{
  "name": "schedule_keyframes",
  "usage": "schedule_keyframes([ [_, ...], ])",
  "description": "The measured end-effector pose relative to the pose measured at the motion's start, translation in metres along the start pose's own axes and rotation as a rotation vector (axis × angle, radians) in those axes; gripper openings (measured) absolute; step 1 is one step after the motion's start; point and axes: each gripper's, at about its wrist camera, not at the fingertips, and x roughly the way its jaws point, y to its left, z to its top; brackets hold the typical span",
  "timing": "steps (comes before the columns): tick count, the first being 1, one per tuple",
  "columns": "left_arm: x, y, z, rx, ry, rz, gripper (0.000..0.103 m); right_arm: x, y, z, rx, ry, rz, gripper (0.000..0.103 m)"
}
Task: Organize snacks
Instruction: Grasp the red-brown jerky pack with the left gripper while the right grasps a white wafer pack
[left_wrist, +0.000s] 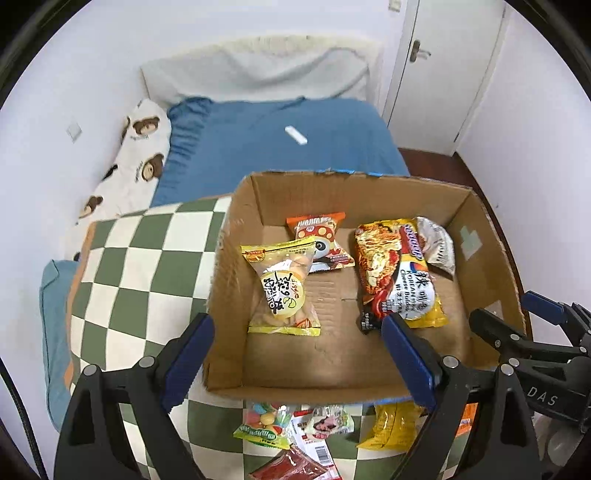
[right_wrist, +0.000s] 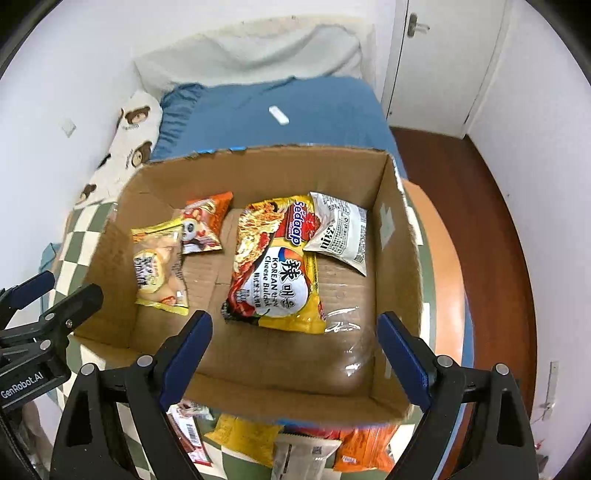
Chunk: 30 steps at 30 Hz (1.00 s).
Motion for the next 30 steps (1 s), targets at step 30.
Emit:
schedule_keyframes([
  [30,-0.028,-0.007,-0.120,0.142,0.023,0.020,0.101,-0.054,-0.024,-0.125,0.144,-0.025,0.152,0.098],
])
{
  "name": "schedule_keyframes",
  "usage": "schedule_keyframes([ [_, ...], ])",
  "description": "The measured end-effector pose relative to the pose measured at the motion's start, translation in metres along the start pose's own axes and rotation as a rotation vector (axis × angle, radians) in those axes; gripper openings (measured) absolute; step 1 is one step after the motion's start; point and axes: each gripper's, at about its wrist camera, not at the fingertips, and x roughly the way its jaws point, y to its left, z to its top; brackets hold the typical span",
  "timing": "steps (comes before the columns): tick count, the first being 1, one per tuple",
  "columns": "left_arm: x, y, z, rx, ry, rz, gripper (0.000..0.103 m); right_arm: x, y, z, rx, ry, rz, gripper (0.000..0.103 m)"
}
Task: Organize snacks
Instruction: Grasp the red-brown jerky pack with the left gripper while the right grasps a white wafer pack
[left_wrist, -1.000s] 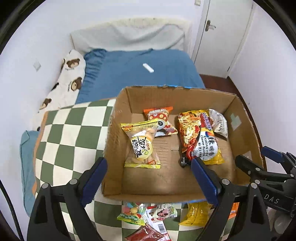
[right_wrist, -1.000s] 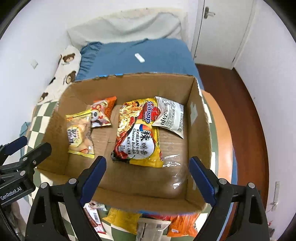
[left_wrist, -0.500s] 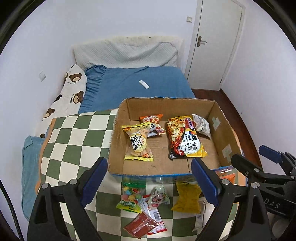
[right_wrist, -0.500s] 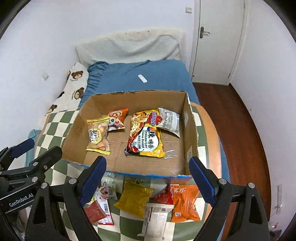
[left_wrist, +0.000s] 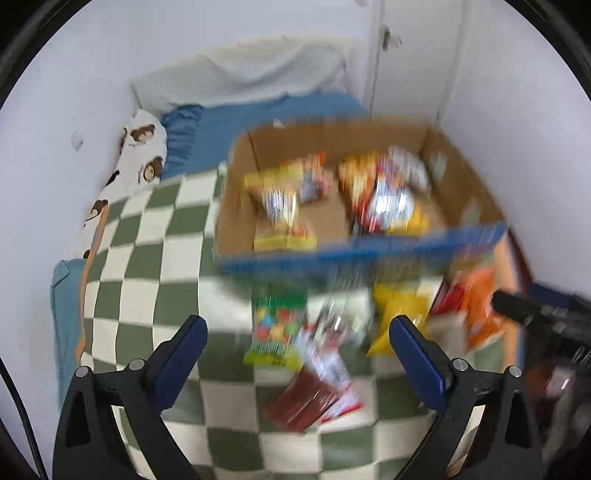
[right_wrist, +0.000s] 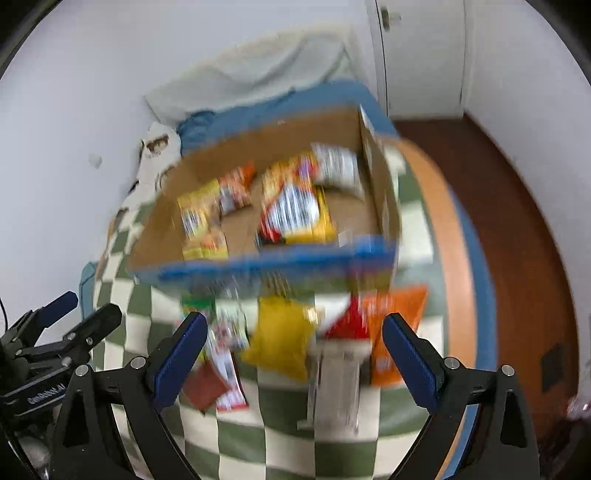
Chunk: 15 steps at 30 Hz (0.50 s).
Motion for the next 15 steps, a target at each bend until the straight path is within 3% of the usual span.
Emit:
schedule_keyframes([
  [2,0.029,-0.008,-0.022,0.081,0.071,0.031,0.101,0.020,-0.009,-0.018,0.011,0.052,-0.006,0.096],
  [5,0.075,-0.022,-0.050,0.196,0.199,0.042,0.101,0.051,-0.022,-0.043,0.029,0.128,-0.023,0.081],
  [10,0.132,-0.039,-0.079,0.335,0.334,0.051,0.100,0.094,-0.032,-0.063,0.051,0.215,-0.053,0.081],
  [13,0.145,-0.043,-0.084,0.340,0.370,0.023,0.083,0.119,-0.032,-0.070,0.038,0.268,-0.083,0.081],
  [14,0.145,-0.041,-0.083,0.314,0.378,0.003,0.073,0.127,-0.033,-0.072,0.040,0.287,-0.090,0.080],
  [15,0.145,-0.036,-0.082,0.267,0.386,-0.008,0.062,0.134,-0.034,-0.075,0.050,0.304,-0.081,0.070],
])
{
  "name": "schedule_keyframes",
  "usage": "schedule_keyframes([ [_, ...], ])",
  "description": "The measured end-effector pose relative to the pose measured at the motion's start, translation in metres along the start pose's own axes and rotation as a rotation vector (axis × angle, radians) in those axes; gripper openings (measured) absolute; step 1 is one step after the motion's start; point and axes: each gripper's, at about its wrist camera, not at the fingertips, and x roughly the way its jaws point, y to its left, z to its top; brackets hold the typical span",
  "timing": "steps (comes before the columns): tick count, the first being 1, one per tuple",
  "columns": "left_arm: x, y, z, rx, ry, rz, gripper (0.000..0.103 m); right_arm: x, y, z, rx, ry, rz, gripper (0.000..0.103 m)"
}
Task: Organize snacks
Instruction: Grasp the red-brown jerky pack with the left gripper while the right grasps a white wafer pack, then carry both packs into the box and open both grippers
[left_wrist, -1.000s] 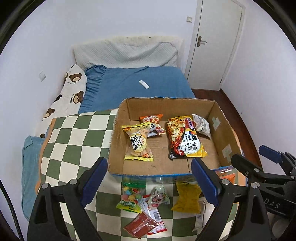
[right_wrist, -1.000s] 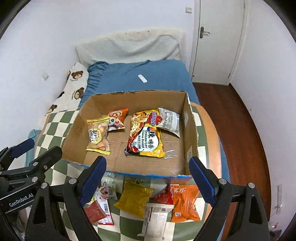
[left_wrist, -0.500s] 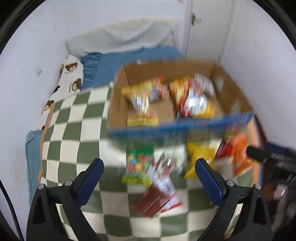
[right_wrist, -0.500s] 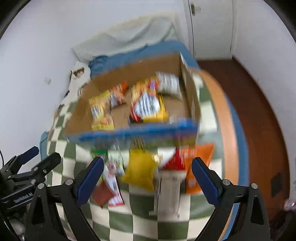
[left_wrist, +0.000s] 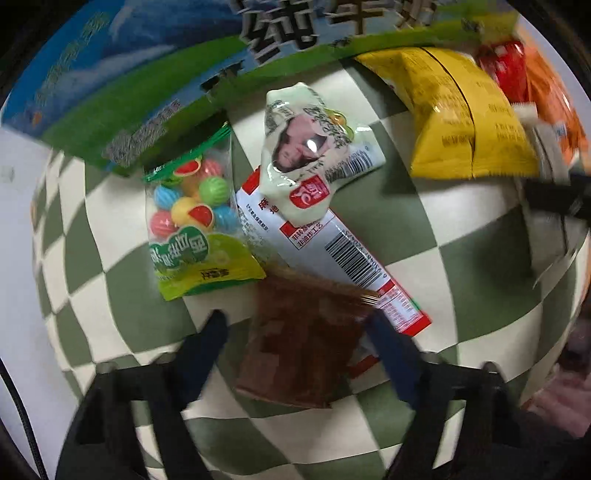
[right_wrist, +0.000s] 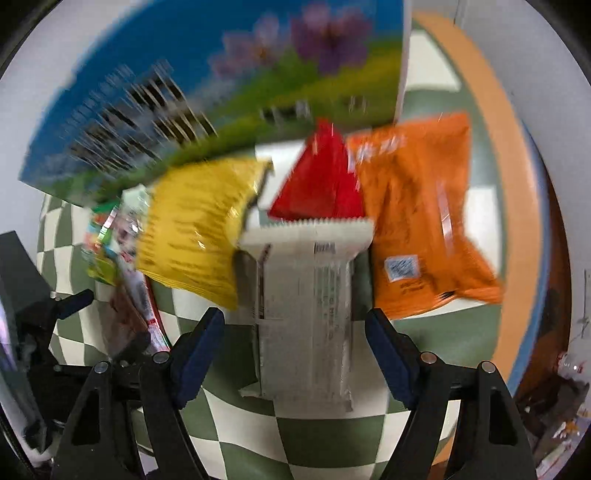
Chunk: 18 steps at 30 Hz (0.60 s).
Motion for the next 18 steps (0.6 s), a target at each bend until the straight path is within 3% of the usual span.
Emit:
schedule_keyframes([
  [2,-0.001,0.014,-0.003,-0.109,0.018,-0.041,0.060,0.011,-0.002,-0.005,0.004,0.016,-0.011,0.063],
  [6,0.006,0.054,-0.030,-0.403,0.097,-0.141,0.060,0.014,0.003,-0.022,-0.038,-0.001,-0.018,0.060],
  [9,0.013,0.068,-0.051,-0.504,0.121,-0.201,0.061,0.016,0.010,-0.040,-0.076,0.022,-0.015,0.060],
  [13,0.029,0.068,-0.061,-0.496,0.169,-0.250,0.064,0.020,0.020,-0.057,-0.108,0.036,-0.021,0.060],
  [15,0.037,0.065,-0.063,-0.468,0.192,-0.288,0.072,0.022,0.021,-0.059,-0.099,0.033,-0.022,0.062],
  [18,0.038,0.061,-0.066,-0.439,0.180,-0.281,0.072,0.026,0.018,-0.061,-0.065,0.045,0.002,0.066],
])
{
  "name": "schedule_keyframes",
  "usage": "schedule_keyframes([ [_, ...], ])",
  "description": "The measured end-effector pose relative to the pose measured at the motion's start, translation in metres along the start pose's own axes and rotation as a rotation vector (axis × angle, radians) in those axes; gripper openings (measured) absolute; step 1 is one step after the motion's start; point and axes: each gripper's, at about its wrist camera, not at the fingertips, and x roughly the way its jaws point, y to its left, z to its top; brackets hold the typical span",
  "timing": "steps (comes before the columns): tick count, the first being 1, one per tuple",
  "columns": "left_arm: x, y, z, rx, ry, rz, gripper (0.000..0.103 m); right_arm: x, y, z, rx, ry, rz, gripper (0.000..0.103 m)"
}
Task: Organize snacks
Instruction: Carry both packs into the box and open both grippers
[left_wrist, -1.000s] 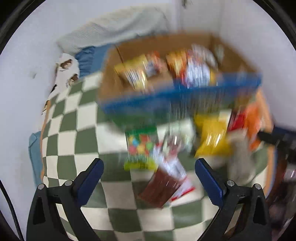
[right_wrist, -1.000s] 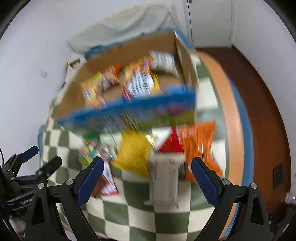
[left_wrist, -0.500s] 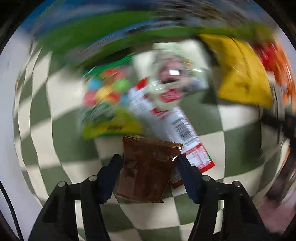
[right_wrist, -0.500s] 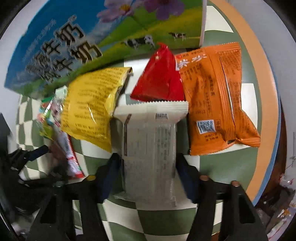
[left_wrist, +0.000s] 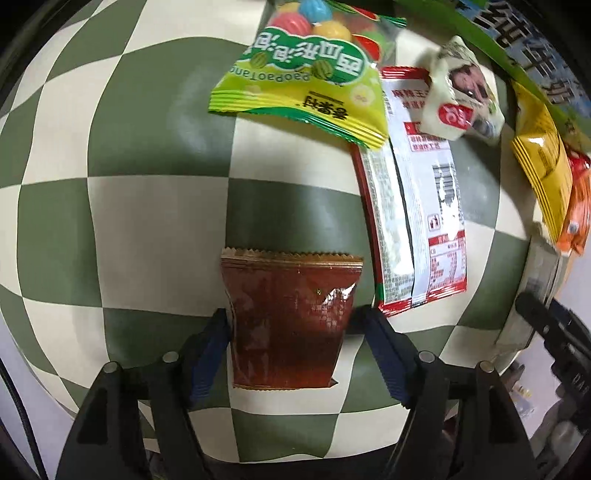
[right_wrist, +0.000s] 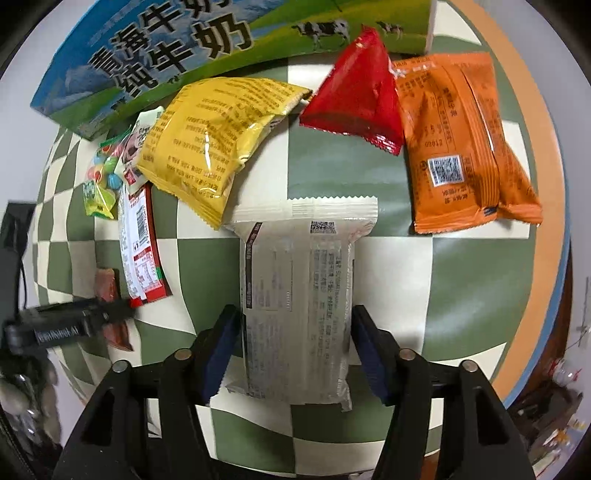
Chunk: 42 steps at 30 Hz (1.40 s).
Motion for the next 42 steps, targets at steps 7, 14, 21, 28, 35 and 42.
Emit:
schedule_keyframes([
  [7,-0.022,-0.026,-0.009,0.012,-0.088,0.057,0.053,0.010,0.009,0.004,-0.081,-0.006,-0.071,0.065],
  [14,-0.077,-0.036,-0.025,0.029,-0.184,0.019,0.053,0.000,0.017,-0.008,-0.078,-0.028,-0.025,0.062],
  [21,-0.157,-0.071,-0.024,0.090,-0.306,-0.107,0.053,-0.051,0.037,-0.005,-0.086,-0.074,0.126,0.058],
  [28,-0.203,-0.094,0.029,0.141,-0.399,-0.127,0.053,-0.121,0.059,0.036,-0.130,-0.212,0.164,0.058],
  [35,-0.196,-0.093,0.041,0.118,-0.370,-0.128,0.053,-0.125,0.030,0.044,-0.074,-0.233,0.193,0.058],
  [42,-0.201,-0.098,0.039,0.117,-0.362,-0.170,0.053,-0.152,0.017,0.046,-0.053,-0.276,0.254,0.058],
])
